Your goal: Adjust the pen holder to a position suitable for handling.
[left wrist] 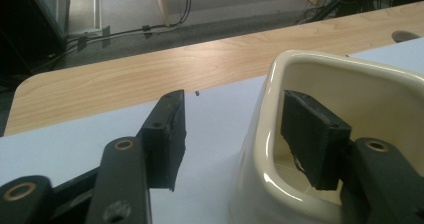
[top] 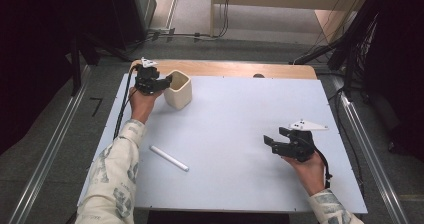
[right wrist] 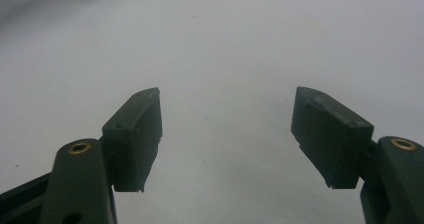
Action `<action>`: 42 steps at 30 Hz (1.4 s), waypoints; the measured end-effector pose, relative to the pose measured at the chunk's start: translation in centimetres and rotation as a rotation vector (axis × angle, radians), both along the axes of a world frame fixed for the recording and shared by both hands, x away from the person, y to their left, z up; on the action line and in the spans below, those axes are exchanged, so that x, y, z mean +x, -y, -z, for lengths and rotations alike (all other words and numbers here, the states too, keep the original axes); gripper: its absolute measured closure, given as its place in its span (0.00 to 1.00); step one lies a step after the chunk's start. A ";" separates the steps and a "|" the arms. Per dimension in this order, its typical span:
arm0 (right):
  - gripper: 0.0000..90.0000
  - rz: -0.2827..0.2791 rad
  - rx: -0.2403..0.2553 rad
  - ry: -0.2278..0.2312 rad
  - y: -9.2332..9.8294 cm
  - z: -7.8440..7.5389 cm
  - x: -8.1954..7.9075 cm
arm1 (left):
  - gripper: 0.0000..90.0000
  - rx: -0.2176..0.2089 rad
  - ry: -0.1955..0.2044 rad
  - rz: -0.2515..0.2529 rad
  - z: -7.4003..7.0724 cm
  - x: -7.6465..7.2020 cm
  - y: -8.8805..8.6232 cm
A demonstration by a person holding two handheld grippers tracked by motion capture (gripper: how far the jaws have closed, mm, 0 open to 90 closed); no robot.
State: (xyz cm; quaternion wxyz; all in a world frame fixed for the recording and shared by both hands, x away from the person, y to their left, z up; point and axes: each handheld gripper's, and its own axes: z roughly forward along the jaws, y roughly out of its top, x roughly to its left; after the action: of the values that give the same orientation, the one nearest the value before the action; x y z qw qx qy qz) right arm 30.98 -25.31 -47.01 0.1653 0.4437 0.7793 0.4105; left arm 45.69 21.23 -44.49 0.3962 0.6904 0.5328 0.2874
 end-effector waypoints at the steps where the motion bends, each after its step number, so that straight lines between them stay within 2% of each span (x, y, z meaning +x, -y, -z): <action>1: 0.30 -0.001 -0.002 -0.001 0.0 0.0 0.0 | 0.51 0.001 -0.003 0.003 0.0 0.1 0.1; 5: 0.30 0.000 -0.003 -0.002 0.0 0.0 0.0 | 0.59 0.012 -0.008 0.016 0.0 0.4 0.4; 9: 0.30 0.001 -0.002 -0.001 0.0 0.0 0.0 | 0.68 0.045 0.006 0.024 0.0 0.5 0.9; 15: 0.30 -0.001 -0.001 -0.006 -0.1 0.1 0.0 | 0.77 0.055 0.002 0.038 0.3 0.5 1.1; 16: 0.30 -0.001 -0.001 -0.006 -0.1 0.1 0.0 | 0.77 0.068 0.005 0.040 0.3 0.5 1.2; 19: 0.30 -0.001 -0.001 -0.008 -0.1 0.1 0.0 | 0.83 0.062 0.003 0.046 0.3 0.6 1.3; 25: 0.30 -0.003 -0.003 -0.010 -0.1 0.2 0.0 | 0.89 0.029 -0.013 0.054 0.2 0.4 1.1; 31: 0.30 -0.007 -0.004 -0.013 -0.3 0.2 0.1 | 0.92 0.019 -0.030 0.047 0.0 0.1 1.3; 36: 0.30 -0.008 -0.004 -0.014 -0.3 0.2 0.1 | 0.92 0.033 -0.034 0.038 -0.1 -0.3 1.8; 42: 0.30 -0.004 0.002 -0.014 -0.2 0.2 0.1 | 0.92 0.027 -0.025 0.076 0.0 -1.4 3.0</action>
State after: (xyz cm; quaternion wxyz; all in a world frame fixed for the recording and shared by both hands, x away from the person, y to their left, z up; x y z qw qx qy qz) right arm 31.07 -25.06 -47.18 0.1585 0.4452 0.7810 0.4084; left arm 44.34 18.26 -44.49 0.3909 0.7190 0.5071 0.2703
